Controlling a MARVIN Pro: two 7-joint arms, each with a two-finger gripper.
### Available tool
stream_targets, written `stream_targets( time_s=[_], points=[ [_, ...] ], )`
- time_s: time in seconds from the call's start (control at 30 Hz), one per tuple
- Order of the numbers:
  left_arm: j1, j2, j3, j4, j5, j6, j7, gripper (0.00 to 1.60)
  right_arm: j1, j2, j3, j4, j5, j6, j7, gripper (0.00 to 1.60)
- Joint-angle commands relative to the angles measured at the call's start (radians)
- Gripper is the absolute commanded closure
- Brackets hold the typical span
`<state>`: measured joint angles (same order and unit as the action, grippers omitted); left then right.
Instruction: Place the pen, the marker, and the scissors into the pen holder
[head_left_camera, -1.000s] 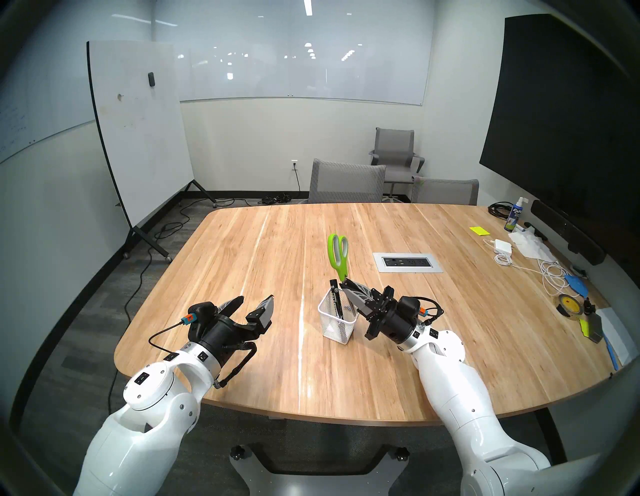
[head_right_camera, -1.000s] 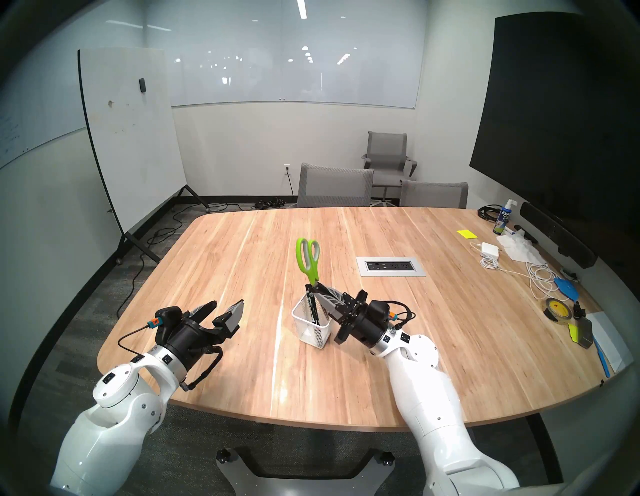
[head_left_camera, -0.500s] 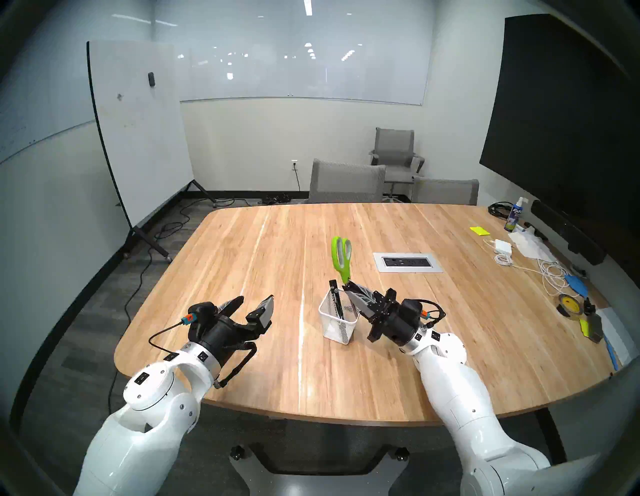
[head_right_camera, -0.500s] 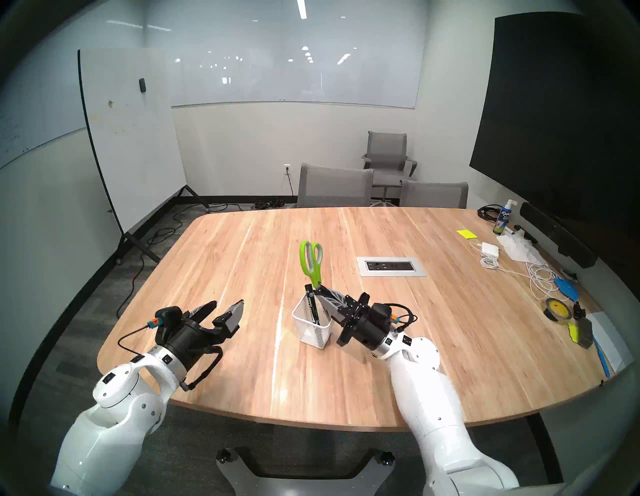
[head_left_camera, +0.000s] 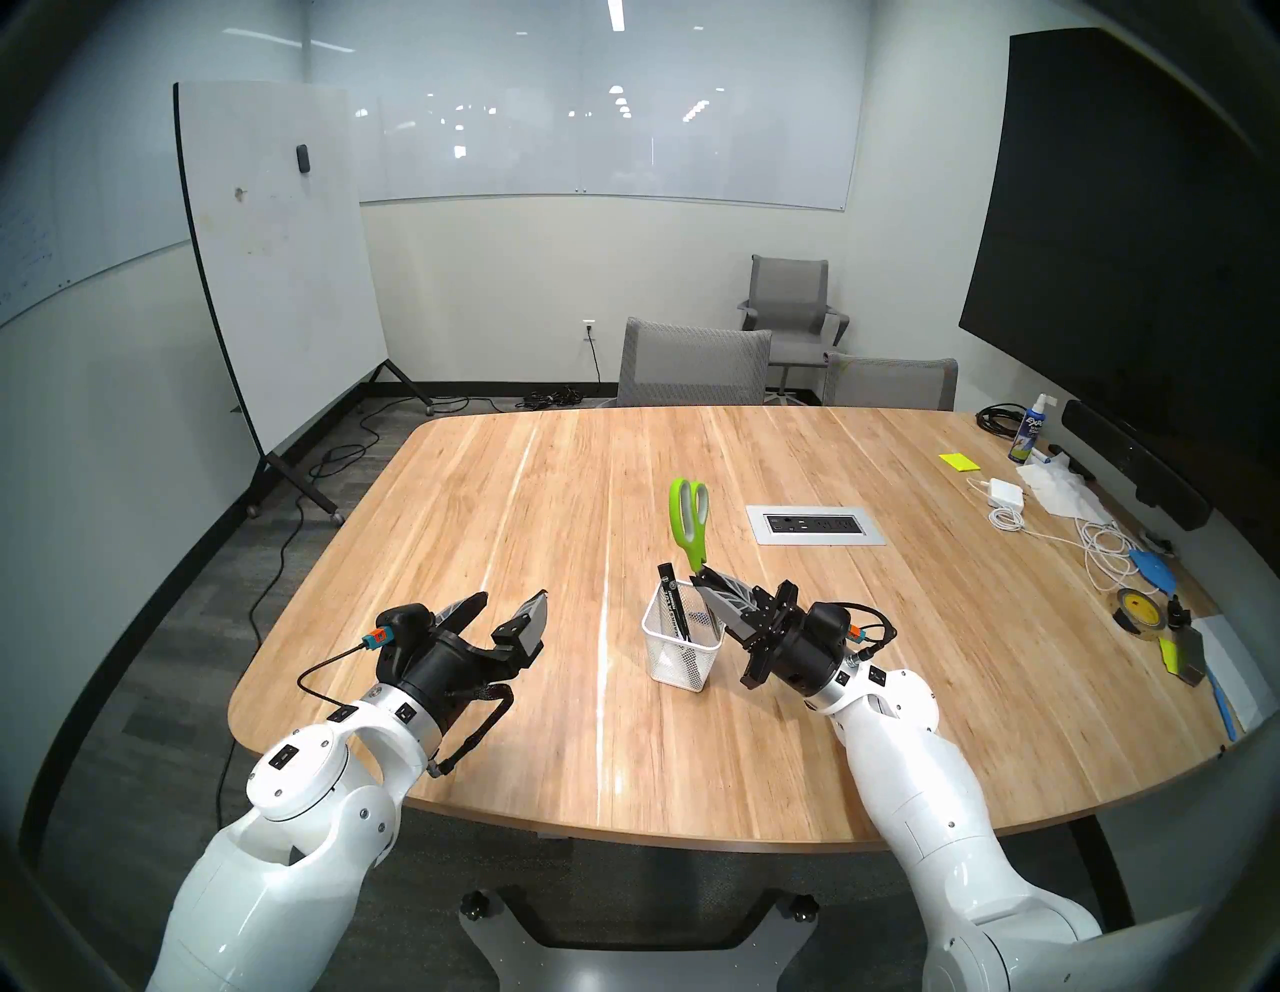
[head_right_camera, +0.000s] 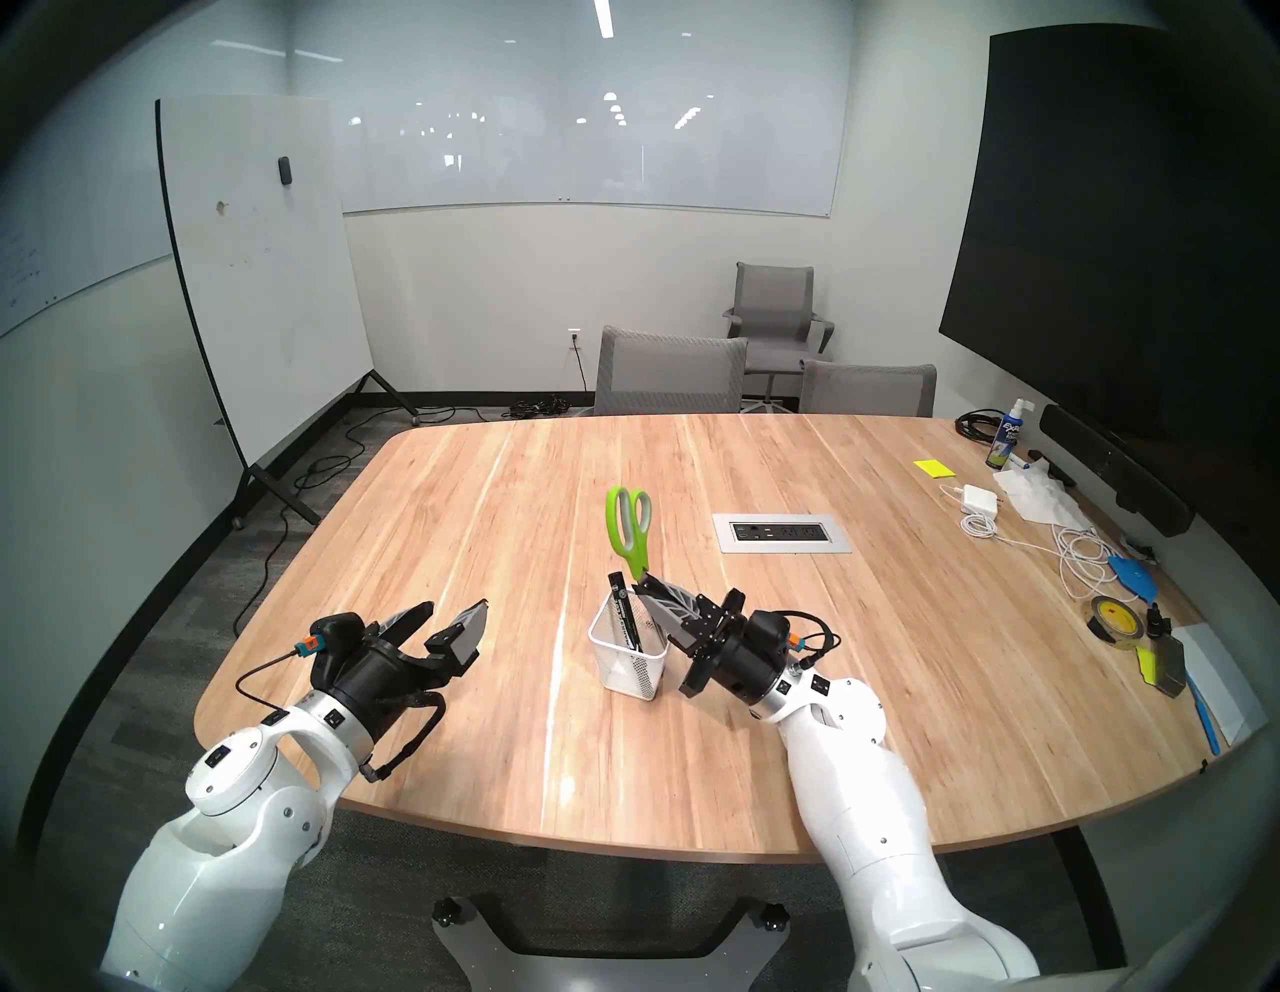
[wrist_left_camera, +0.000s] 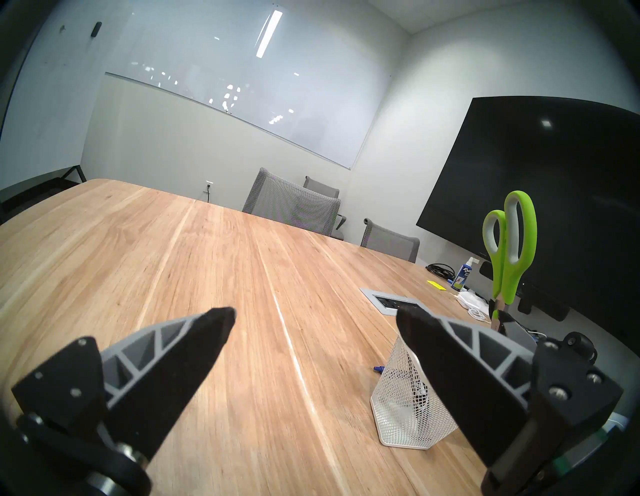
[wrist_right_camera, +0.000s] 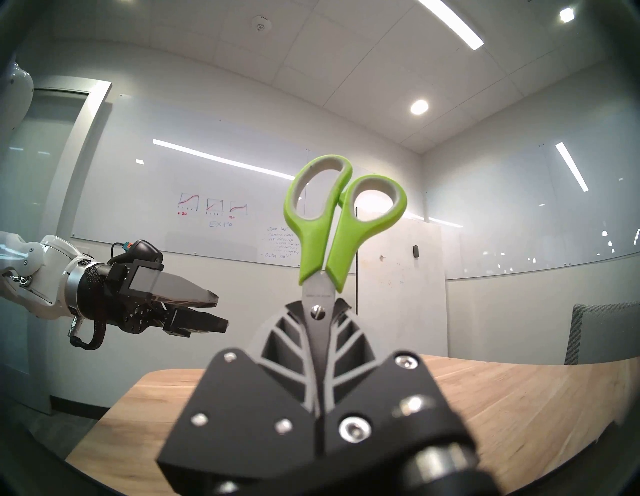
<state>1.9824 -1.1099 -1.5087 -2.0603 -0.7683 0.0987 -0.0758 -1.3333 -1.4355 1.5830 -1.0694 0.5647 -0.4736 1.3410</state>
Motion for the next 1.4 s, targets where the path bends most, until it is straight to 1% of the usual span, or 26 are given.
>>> stream_targets(
  time_s=[0.0,0.33,0.67,1.37],
  points=[
    [-0.001,0.001,-0.001,-0.024,0.003,-0.001,0.001,0.00,0.008,-0.001,-0.002,-0.016,-0.004,0.007,-0.006,1.60],
    [-0.001,0.001,-0.001,-0.024,0.003,-0.001,0.001,0.00,0.011,-0.004,0.001,-0.017,-0.015,0.012,-0.001,1.60],
    [-0.001,0.001,-0.001,-0.024,0.003,-0.001,0.001,0.00,-0.007,0.005,0.013,-0.027,-0.016,0.021,0.011,1.60],
    [-0.001,0.001,-0.001,-0.024,0.003,-0.001,0.001,0.00,-0.014,0.020,0.033,-0.019,-0.038,0.020,0.026,1.60]
  ],
)
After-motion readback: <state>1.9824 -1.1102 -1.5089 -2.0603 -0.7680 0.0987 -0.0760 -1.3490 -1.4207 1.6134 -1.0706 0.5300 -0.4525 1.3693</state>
